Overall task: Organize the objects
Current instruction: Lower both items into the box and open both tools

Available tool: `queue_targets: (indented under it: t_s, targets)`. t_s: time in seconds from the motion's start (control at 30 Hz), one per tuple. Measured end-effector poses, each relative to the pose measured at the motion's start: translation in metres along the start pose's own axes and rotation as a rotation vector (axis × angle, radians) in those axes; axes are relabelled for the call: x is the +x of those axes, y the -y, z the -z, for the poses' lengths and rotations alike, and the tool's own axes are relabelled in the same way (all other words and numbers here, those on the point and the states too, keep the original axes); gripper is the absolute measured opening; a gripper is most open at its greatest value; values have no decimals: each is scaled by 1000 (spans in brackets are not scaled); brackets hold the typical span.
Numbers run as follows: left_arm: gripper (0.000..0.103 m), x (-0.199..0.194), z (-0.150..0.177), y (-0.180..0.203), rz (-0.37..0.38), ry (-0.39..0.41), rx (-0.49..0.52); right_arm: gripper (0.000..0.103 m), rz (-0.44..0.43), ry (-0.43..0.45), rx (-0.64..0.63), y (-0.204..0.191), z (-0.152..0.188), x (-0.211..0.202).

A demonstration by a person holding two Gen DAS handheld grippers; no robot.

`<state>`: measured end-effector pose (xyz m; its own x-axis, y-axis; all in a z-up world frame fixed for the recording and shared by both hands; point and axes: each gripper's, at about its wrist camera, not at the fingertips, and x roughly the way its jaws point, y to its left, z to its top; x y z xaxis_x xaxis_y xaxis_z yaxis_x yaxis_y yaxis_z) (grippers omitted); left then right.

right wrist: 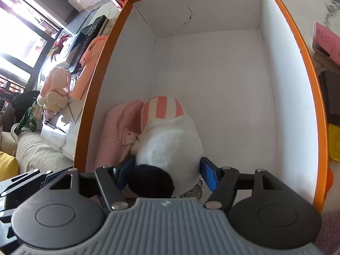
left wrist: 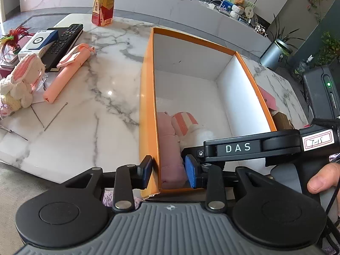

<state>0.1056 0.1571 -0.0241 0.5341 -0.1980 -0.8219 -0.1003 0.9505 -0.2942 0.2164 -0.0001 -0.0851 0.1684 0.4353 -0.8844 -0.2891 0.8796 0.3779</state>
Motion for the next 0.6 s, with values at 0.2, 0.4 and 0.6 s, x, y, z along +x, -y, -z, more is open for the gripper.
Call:
queue_targets:
  t_s: [0.2,0.4,0.6]
  targets:
    - [39,-4,-2,2,7,22,3,70,-72,17,57,12,2,-17]
    - [35,-3,-2,2,-6,22,10,46,-82,-19,41,11,7,-23]
    - [33,-4,-1,3,-11,23,18,43,60,-12,-224,-25,20,-21]
